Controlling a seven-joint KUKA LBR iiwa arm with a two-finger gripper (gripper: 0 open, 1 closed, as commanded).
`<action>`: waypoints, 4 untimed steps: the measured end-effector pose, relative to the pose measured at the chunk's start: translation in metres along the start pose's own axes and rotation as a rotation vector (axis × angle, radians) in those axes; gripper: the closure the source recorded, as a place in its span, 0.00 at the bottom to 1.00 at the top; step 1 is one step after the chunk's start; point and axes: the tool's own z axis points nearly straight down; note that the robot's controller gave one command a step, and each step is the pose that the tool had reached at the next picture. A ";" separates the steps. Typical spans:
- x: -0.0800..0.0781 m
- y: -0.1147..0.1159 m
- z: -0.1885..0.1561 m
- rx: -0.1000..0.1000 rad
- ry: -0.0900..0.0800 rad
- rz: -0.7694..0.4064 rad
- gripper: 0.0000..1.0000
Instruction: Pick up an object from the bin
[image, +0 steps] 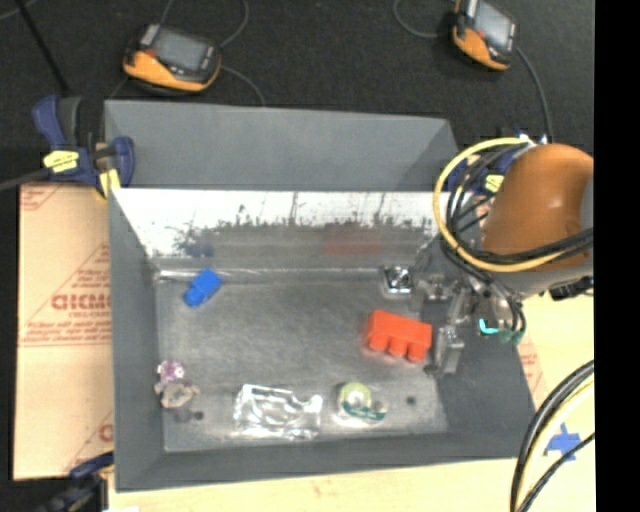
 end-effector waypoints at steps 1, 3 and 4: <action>-0.049 -0.029 0.114 0.002 -0.017 -0.217 0.00; -0.050 -0.029 0.086 0.000 -0.008 -0.250 0.00; -0.050 -0.026 0.116 -0.001 -0.006 -0.060 0.00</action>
Offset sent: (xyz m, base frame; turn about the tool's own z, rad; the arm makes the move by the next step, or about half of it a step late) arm 0.0441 -0.0291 -0.1167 -0.2188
